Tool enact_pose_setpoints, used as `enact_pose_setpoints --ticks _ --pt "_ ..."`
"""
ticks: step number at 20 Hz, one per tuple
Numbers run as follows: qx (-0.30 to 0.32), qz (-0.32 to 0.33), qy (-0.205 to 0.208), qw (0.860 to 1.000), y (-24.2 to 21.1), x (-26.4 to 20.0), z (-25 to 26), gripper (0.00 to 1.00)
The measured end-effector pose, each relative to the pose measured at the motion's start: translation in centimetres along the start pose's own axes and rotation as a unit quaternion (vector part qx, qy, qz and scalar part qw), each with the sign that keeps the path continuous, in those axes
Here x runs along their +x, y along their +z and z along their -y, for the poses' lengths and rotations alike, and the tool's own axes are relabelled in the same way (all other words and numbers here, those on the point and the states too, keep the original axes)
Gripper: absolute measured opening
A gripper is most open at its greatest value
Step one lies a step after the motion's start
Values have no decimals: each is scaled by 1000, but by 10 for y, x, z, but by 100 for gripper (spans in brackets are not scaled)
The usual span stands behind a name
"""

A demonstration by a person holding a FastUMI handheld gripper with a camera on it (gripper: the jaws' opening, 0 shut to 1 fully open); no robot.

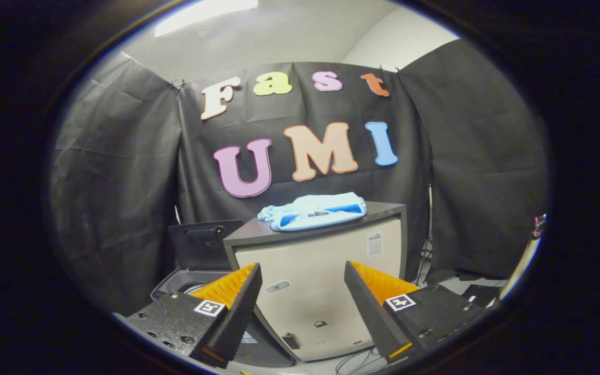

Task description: Put the clothes into the washing machine and then close the washing machine lid.

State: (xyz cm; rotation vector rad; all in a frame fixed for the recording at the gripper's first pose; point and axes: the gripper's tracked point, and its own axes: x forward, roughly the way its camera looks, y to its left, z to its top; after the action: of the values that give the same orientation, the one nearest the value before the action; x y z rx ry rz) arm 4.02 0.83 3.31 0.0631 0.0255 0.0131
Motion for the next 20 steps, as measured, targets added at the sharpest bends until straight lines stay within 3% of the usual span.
enact_pose_setpoints --ticks 9,16,20 --pt "2 -42 -10 999 25 62 1 97" --pt "-67 -92 -28 993 71 172 7 97" --pt "-72 -151 -10 986 72 230 3 97"
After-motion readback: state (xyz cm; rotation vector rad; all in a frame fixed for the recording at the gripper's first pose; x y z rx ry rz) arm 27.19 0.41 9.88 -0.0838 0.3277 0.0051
